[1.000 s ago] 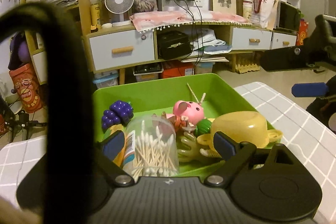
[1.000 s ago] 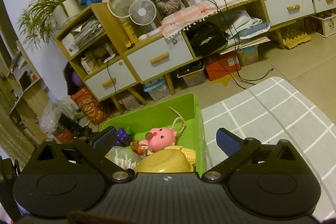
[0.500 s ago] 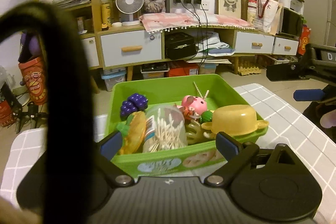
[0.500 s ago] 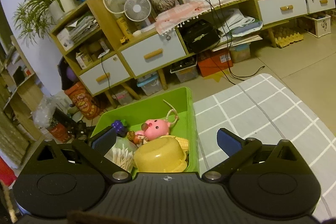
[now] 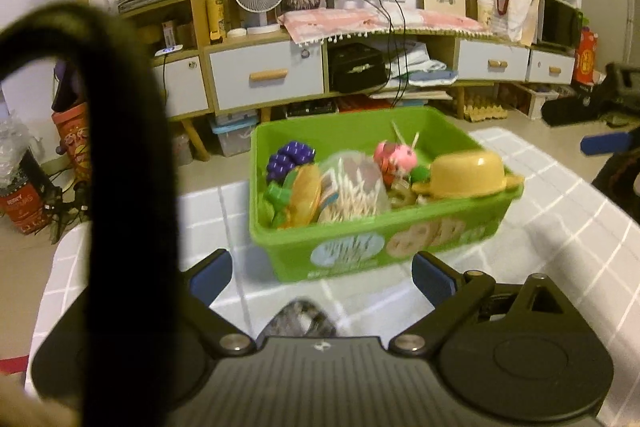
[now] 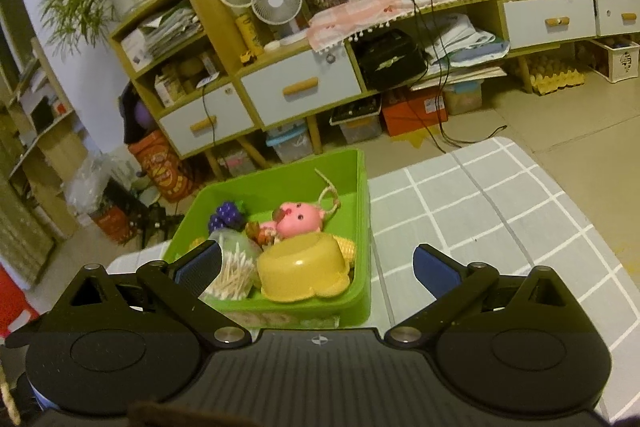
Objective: Organize rigid objects
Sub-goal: 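Withdraw both tools and lower left tool onto grey triangular hair clip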
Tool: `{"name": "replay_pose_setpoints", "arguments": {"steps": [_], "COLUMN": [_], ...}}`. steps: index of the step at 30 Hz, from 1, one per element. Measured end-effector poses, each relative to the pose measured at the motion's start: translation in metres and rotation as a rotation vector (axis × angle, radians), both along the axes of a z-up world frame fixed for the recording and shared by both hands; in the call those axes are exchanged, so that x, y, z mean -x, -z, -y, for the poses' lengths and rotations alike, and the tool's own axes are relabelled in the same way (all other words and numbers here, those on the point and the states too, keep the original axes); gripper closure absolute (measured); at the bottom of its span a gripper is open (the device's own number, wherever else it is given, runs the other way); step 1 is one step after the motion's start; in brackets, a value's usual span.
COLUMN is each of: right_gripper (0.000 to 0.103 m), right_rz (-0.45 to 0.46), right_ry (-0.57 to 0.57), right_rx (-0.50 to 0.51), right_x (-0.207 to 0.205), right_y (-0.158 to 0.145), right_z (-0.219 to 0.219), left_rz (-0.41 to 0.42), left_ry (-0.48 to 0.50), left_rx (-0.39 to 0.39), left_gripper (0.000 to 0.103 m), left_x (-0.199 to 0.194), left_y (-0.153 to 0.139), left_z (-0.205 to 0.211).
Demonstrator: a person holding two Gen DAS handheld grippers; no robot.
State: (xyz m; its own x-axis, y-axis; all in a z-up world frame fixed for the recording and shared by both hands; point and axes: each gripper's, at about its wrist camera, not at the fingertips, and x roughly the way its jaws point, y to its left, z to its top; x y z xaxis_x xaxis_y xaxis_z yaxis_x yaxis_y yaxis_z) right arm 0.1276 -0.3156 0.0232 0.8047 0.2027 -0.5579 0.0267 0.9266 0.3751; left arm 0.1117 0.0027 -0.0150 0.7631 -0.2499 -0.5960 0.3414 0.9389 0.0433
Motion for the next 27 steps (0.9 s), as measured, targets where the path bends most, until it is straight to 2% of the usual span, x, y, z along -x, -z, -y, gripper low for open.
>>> {"name": "replay_pose_setpoints", "arguments": {"steps": [9, 16, 21, 26, 27], "right_gripper": [0.002, 0.002, 0.002, 0.002, 0.002], "right_rz": [-0.044, -0.079, -0.104, -0.115, -0.116], "right_ry": [-0.058, -0.076, -0.118, -0.171, -0.181], "right_rx": [0.099, 0.143, 0.178, 0.181, 0.182], "right_x": [0.007, 0.007, 0.005, 0.004, 0.003], "right_y": [0.012, 0.022, 0.029, 0.032, 0.033], "right_z": [-0.005, -0.014, -0.029, -0.046, -0.049], "left_rz": [-0.017, -0.044, -0.074, -0.071, -0.063], "left_ry": [0.07, 0.037, 0.011, 0.022, 0.021], "left_rx": [-0.075, -0.073, -0.024, -0.051, -0.058], "left_gripper": [0.027, 0.027, 0.027, 0.028, 0.031], "left_x": [0.009, -0.001, -0.008, -0.007, -0.007], "left_y": [0.028, 0.049, 0.058, 0.065, 0.066], "left_z": [-0.005, -0.005, -0.003, 0.001, 0.002]}}
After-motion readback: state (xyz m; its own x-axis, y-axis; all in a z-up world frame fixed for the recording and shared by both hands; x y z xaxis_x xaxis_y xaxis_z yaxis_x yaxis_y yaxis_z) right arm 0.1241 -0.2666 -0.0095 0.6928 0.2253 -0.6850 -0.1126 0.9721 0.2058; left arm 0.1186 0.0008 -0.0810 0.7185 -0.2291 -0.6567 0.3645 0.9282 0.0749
